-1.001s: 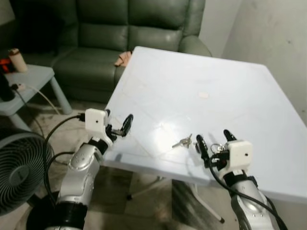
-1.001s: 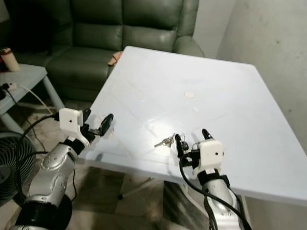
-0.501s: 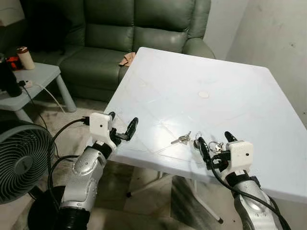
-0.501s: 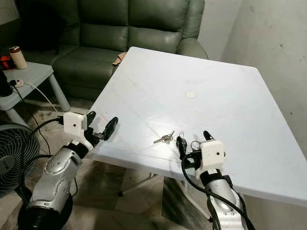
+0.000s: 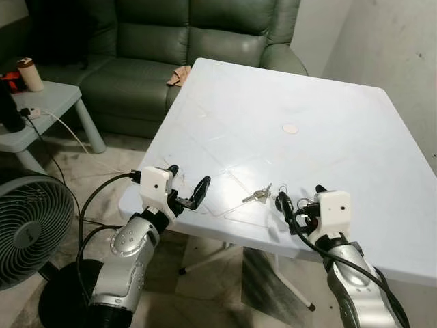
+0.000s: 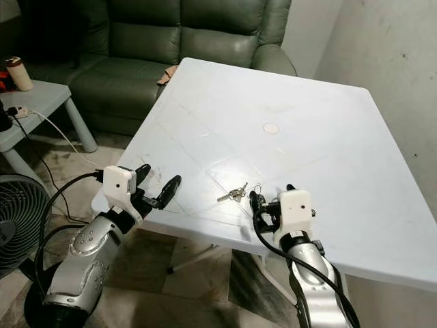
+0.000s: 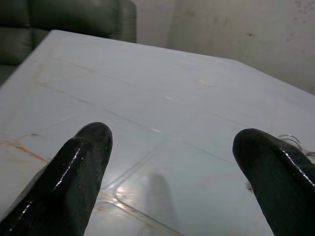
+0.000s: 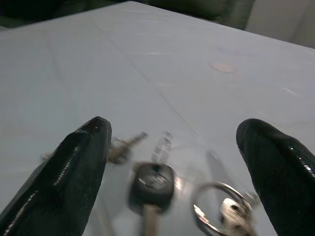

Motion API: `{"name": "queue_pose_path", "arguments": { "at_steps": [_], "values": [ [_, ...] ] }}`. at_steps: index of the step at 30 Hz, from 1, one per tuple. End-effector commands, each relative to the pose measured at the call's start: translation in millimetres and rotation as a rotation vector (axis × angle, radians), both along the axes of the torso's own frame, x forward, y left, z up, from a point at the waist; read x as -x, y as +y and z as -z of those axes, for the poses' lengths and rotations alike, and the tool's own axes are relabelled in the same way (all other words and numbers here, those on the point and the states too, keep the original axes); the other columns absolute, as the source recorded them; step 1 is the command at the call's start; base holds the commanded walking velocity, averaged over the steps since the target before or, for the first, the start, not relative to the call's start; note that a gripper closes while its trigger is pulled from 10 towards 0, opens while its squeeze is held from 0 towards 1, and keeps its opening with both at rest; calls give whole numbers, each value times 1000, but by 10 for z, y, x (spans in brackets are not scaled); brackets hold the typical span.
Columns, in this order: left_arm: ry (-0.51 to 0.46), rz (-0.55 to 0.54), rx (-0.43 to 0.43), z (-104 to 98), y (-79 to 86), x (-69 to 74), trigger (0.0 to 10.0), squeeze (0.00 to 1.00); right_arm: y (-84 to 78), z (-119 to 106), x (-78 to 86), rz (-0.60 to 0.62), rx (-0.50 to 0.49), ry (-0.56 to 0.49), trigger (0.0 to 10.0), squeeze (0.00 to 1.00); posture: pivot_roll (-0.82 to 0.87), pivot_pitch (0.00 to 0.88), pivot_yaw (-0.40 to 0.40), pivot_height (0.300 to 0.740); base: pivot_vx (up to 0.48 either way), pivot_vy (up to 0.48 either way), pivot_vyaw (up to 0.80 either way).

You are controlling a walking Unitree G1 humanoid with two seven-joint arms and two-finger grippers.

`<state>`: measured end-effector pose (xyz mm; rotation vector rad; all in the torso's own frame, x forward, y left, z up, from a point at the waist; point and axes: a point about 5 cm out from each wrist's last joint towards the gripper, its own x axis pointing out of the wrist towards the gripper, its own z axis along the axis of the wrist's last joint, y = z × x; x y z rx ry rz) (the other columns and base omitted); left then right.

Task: Hang keys on a hook

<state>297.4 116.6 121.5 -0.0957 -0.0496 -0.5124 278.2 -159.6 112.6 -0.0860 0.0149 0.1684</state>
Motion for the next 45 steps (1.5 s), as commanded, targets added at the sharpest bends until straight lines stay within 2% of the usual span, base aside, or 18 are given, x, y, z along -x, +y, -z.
{"name": "queue_pose_path", "arguments": {
  "at_steps": [1, 4, 5, 7, 17, 25, 34, 36, 39, 40, 41, 42, 44, 45],
  "values": [
    [-10, 24, -14, -33, -39, 26, 10000, 0, 73, -92, -44, -8, -21, -10, 10000, 0, 24, 123, -67, 740, 0, 0, 0],
    [-9, 27, -13, -36, -50, 34, 10000, 0, 125, -105, -62, -21, -37, -2, 10000, 0, 26, 124, -68, 740, 0, 0, 0],
    [-8, 35, -13, -43, -65, 47, 10000, 0, 221, -138, -94, -39, -53, 8, 10000, 0, 31, 126, -71, 740, 0, 0, 0],
    [-8, 38, -14, -47, -73, 58, 10000, 0, 279, -159, -112, -51, -59, 17, 10000, 0, 33, 127, -72, 740, 0, 0, 0],
    [-2, 36, -18, -36, -72, 97, 10000, 0, 492, -215, -245, 2, -90, 60, 10000, 0, 48, 126, -81, 740, 0, 0, 0],
    [2, 27, -17, -32, -60, 110, 10000, 0, 461, -160, -299, 66, -75, 110, 10000, 0, 55, 125, -86, 740, 0, 0, 0],
    [5, 21, -21, -34, -49, 113, 10000, 0, 280, -60, -308, 161, -59, 159, 10000, 0, 59, 122, -86, 740, 0, 0, 0],
    [5, 22, -22, -36, -49, 110, 10000, 0, 242, -35, -296, 174, -59, 167, 7647, 0, 55, 124, -85, 740, 0, 0, 0],
    [5, 21, -23, -36, -50, 109, 10000, 0, 233, -28, -295, 180, -60, 171, 7647, 0, 55, 124, -85, 740, 0, 0, 0],
    [5, 21, -23, -38, -51, 109, 10000, 0, 220, -6, -288, 184, -49, 179, 4902, 0, 51, 128, -82, 740, 0, 0, 0],
    [4, 22, -23, -39, -50, 109, 10000, 0, 216, 6, -284, 186, -42, 184, 4902, 0, 51, 128, -82, 740, 0, 0, 0],
    [4, 21, -24, -41, -49, 106, 10000, 0, 216, 20, -278, 182, -37, 190, 3137, 0, 49, 131, -81, 740, 0, 0, 0],
    [4, 21, -24, -43, -49, 104, 10000, 0, 217, 29, -274, 178, -35, 193, 3137, 0, 49, 131, -81, 740, 0, 0, 0],
    [4, 21, -24, -44, -48, 103, 10000, 0, 219, 33, -272, 175, -35, 195, 902, 0, 49, 131, -81, 740, 0, 0, 0]
  ]
}}
